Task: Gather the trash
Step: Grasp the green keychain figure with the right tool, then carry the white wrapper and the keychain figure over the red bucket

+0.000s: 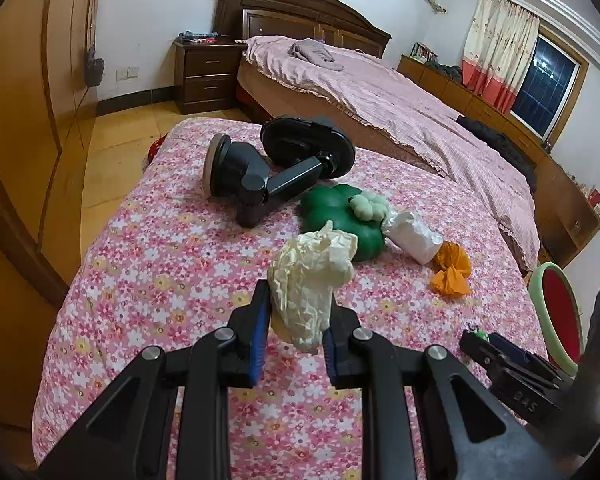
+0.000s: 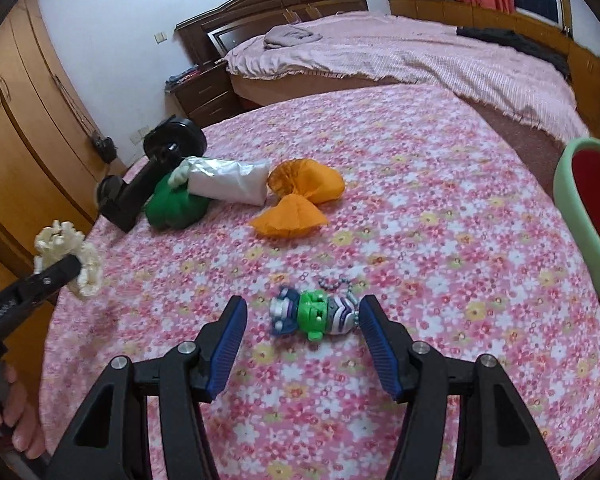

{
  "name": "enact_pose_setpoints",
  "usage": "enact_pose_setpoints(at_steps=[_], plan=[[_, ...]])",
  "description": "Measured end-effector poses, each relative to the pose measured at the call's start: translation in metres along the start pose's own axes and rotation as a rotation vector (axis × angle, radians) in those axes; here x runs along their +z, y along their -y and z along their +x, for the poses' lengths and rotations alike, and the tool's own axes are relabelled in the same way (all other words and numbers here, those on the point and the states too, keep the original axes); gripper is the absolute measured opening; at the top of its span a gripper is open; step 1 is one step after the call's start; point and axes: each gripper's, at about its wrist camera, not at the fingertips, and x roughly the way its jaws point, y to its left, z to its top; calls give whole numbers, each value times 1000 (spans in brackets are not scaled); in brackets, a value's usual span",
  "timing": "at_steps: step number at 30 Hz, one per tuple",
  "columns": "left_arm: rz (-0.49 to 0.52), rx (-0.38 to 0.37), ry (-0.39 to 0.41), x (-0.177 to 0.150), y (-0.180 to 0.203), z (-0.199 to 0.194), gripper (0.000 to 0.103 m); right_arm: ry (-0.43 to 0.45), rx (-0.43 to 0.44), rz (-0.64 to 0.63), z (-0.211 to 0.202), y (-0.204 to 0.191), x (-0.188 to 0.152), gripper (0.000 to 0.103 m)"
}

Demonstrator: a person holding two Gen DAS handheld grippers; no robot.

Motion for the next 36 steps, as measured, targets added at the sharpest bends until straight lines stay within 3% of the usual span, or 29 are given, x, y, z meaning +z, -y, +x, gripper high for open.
enact_pose_setpoints(at_steps=[10, 13, 15, 18, 28, 30, 32, 36], plan=[[-25, -27, -9, -8, -7, -1, 23, 38, -76, -32, 11, -5, -1, 60], [-34, -31, -3, -11, -9, -3, 23, 43, -89, -15, 11, -3, 0, 46], [-39, -35, 2, -13, -9, -6, 23, 46, -95, -4, 11, 2, 0, 31], [-40, -39, 7, -17, -8, -11, 23, 47, -90, 12, 10, 9, 2, 20], [-49, -43, 31, -24, -9, -28, 23, 57, -11, 87, -2, 27, 2, 16], [-59, -40, 32, -24, -12, -28, 23, 77, -2, 92, -10, 29, 2, 12], [-70, -38, 31, -23, -15, -29, 23, 98, 4, 96, -19, 32, 1, 3], [-72, -36, 40, -23, -14, -33, 23, 109, 6, 112, -32, 37, -1, 3]])
